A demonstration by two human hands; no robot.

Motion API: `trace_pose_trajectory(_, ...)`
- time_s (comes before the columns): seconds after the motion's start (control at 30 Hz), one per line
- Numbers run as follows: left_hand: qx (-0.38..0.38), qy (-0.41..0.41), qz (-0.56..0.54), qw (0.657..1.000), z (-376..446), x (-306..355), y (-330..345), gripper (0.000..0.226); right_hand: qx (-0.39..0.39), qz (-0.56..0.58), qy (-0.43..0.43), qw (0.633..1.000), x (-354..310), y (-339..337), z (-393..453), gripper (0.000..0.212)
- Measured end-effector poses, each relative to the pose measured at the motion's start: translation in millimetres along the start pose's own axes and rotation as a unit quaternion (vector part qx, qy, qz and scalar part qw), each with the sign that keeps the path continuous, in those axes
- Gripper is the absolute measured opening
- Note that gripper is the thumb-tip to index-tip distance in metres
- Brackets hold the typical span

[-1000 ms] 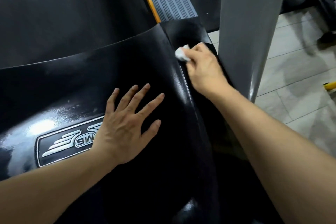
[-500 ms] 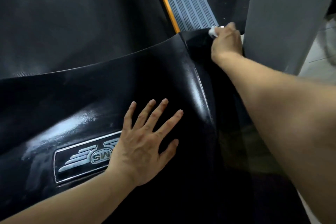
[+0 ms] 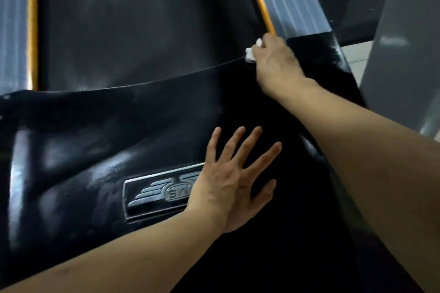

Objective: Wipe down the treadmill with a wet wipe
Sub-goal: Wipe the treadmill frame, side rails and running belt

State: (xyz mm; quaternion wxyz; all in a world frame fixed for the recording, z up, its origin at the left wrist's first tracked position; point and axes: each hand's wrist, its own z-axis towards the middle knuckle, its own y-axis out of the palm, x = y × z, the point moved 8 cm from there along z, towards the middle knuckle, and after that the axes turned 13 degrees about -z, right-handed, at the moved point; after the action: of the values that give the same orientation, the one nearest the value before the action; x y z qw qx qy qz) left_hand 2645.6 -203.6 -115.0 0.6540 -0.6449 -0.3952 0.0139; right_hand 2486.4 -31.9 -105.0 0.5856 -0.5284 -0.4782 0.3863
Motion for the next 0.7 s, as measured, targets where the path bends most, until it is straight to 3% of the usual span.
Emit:
trace_pose_trajectory(0.13, 0.003, 0.006, -0.005, 1.000, -1.1, -1.2, 2.1, 0.065, 0.012, -0.006, 0.019, 1.000, 4.5, -1.6, 2.1, 0.043)
trace_pose_trajectory(0.33, 0.035, -0.021, -0.038, 0.998, -43.1, -43.8, -33.0, 0.069, -0.024, 0.020, 0.053, 0.998, -32.5, -2.6, -4.2, 0.035)
trace_pose_trajectory(0.47, 0.060, -0.131, 0.027, 0.989, -157.3, -139.4, -72.0, 0.064, -0.018, 0.085, 0.039, 0.995, -126.2, -13.1, -18.9, 0.021)
trace_pose_trajectory(0.53, 0.062, -0.171, 0.059, 0.982, -206.6, -178.4, -92.8, 0.063, -0.017, 0.107, 0.020, 0.994, -186.7, -21.6, -24.2, 0.023)
trace_pose_trajectory(0.7, 0.090, -0.171, 0.030, 0.981, -251.2, -195.6, -104.3, 0.063, -0.056, 0.155, -0.022, 0.986, -339.2, -42.5, -30.3, 0.035)
